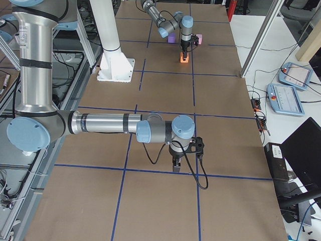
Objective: Arrange blocks in a line
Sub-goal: 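Close the left gripper on the orange cube and lift it, then carry the orange cube with the left gripper between the pink and purple cubes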
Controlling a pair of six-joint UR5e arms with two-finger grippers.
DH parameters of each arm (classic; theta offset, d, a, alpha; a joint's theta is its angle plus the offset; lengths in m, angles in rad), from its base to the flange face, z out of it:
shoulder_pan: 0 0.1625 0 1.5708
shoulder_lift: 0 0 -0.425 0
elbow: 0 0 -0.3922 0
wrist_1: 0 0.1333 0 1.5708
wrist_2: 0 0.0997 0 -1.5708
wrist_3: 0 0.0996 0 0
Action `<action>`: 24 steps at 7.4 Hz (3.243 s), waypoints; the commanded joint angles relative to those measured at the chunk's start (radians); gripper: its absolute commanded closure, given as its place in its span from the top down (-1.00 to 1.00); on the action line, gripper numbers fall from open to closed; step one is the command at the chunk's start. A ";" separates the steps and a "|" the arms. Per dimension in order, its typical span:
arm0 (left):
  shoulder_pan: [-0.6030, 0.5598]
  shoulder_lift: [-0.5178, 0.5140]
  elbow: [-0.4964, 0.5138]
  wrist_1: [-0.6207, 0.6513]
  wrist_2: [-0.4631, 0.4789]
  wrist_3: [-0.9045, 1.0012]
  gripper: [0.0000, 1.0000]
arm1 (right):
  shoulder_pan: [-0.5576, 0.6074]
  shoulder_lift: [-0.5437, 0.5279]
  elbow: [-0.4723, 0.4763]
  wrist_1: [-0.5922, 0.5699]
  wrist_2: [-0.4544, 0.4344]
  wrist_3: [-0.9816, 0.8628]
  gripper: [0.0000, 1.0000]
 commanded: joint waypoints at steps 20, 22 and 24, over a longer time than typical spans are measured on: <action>-0.264 0.328 -0.159 0.064 -0.133 0.410 -1.00 | 0.001 0.000 0.000 0.000 0.000 0.000 1.00; -0.267 0.337 -0.150 0.066 -0.159 0.411 -1.00 | 0.001 0.000 0.000 0.000 0.000 0.000 1.00; -0.267 0.353 -0.153 0.064 -0.179 0.411 -1.00 | 0.001 0.000 0.000 0.000 0.000 0.000 1.00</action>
